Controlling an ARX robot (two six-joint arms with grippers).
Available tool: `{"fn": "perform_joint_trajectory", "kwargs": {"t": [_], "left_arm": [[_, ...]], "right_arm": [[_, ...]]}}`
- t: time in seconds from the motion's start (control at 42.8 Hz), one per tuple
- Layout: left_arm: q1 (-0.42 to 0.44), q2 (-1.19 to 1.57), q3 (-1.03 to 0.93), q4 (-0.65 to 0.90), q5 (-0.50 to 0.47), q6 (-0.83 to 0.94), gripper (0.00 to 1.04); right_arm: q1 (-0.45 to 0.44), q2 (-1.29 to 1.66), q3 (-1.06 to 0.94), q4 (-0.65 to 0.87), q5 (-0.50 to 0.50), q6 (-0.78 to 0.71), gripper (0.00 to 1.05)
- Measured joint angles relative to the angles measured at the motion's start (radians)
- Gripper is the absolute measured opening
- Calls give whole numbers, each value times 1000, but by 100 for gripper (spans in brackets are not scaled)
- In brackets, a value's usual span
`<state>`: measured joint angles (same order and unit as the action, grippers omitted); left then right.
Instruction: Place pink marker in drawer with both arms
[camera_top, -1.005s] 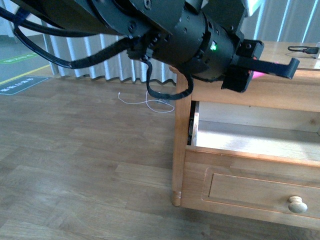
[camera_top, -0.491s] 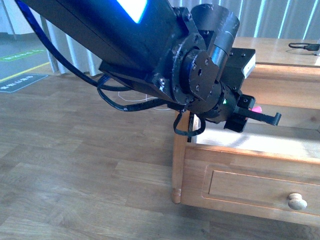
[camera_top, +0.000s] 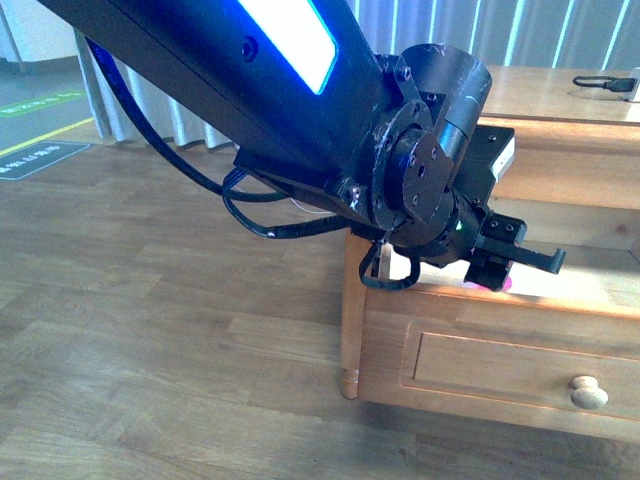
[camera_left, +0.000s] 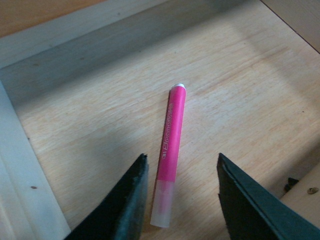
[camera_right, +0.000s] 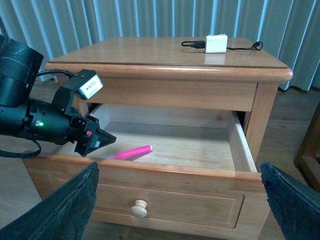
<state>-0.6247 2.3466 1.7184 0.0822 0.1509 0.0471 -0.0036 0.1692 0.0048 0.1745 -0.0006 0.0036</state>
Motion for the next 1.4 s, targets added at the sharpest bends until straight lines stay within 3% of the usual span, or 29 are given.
{"fn": "perform_joint_trajectory", "kwargs": {"t": [0.117,0.421,0.584,0.888,1.168,1.402], "left_arm": [[3,-67,-77,50,-42,0,65],[24,-291,-251,116,-113,-7,101],[60,-462,-414,179,-157,-27,99],[209,-925,-819,274,-213,-67,99],[313,-1388,-1191,201,-181,-193,99],[407,-1618,-1382,112,-255,-244,99]], "right_arm": [[0,0,0,0,0,0,96],[0,0,0,0,0,0,96],[0,0,0,0,0,0,96],[0,0,0,0,0,0,96],[0,0,0,0,0,0,96],[0,0,0,0,0,0,96]]}}
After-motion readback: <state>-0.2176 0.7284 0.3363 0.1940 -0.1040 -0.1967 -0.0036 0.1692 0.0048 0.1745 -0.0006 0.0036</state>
